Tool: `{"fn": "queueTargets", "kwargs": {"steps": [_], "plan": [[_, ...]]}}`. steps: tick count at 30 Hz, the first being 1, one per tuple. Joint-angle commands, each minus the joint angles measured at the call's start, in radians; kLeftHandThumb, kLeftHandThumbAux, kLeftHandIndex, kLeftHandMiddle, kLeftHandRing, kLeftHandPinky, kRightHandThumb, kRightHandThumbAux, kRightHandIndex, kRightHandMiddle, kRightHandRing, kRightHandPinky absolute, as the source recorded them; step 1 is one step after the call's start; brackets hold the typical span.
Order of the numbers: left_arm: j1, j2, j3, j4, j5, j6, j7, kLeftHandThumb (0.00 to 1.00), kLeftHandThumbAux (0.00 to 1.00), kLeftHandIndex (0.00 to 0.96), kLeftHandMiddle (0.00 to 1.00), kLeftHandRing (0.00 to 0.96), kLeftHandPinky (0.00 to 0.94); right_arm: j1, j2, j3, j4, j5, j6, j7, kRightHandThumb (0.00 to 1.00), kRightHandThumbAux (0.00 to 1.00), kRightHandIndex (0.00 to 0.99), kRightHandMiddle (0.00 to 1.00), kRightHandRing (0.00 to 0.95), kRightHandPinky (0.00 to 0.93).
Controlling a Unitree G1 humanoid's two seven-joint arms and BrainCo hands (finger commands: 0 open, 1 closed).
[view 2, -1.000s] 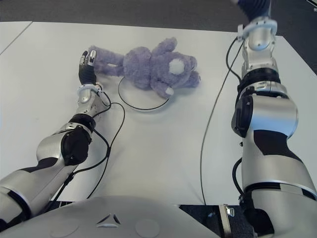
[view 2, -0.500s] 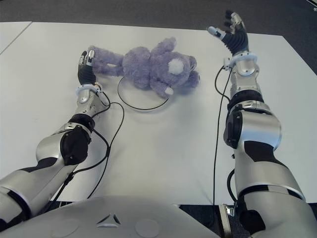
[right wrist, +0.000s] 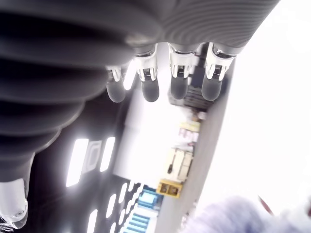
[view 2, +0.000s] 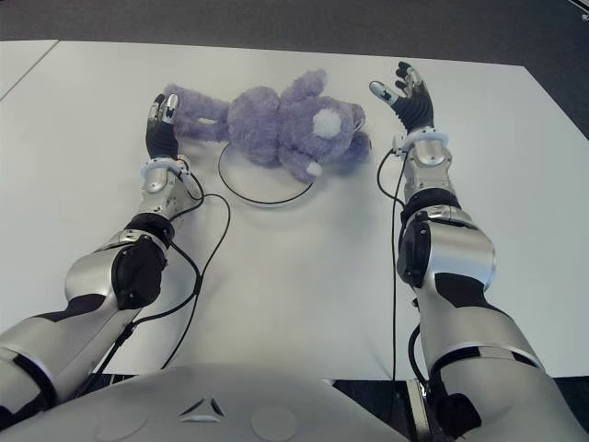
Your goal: Put the doll into the plate.
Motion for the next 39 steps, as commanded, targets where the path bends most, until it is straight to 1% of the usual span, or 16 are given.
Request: {"fn": "queueTargets", "kwargs": {"steps": [1, 11, 17, 21, 28, 35, 39], "plan": [[0.192, -0.012, -0.001, 0.126, -0.002, 0.112, 0.03, 0.0, 0.461, 0.0, 0.074, 0.071, 0.037, 0.042, 0.043, -0.025, 0.015, 0.029, 0.03, -0.001, 0.0, 0.571, 0.065, 0.055, 0.027, 0.011], [0.203, -0.007, -0.036, 0.125, 0.017, 0.08, 0.031, 0.0, 0.453, 0.0, 0.072, 0.071, 0.042, 0.073, 0.096, -0.046, 0.014, 0.032, 0.016, 0.005, 0.0, 0.559, 0.087, 0.074, 0.041, 0.024], [0.215, 0.003, -0.043, 0.126, 0.021, 0.065, 0.002, 0.0, 0.439, 0.0, 0.07, 0.071, 0.056, 0.089, 0.121, -0.062, 0.012, 0.041, 0.011, 0.024, 0.0, 0.562, 0.094, 0.08, 0.049, 0.036], [0.218, 0.003, -0.046, 0.126, 0.016, 0.054, -0.016, 0.0, 0.431, 0.0, 0.068, 0.071, 0.059, 0.099, 0.137, -0.078, 0.013, 0.051, 0.021, 0.035, 0.0, 0.574, 0.096, 0.083, 0.052, 0.041], [0.22, 0.004, -0.044, 0.124, 0.006, 0.052, -0.03, 0.0, 0.421, 0.0, 0.069, 0.069, 0.046, 0.115, 0.167, -0.113, 0.015, 0.081, 0.04, 0.058, 0.0, 0.591, 0.085, 0.077, 0.053, 0.045], [0.217, 0.008, -0.057, 0.126, 0.019, 0.068, -0.009, 0.0, 0.432, 0.0, 0.072, 0.071, 0.041, 0.119, 0.175, -0.129, 0.015, 0.097, 0.053, 0.069, 0.0, 0.59, 0.073, 0.072, 0.054, 0.055], [0.216, 0.01, -0.052, 0.126, 0.013, 0.075, -0.011, 0.0, 0.433, 0.0, 0.071, 0.07, 0.043, 0.134, 0.182, -0.141, 0.014, 0.109, 0.051, 0.08, 0.0, 0.595, 0.074, 0.074, 0.058, 0.06]]}}
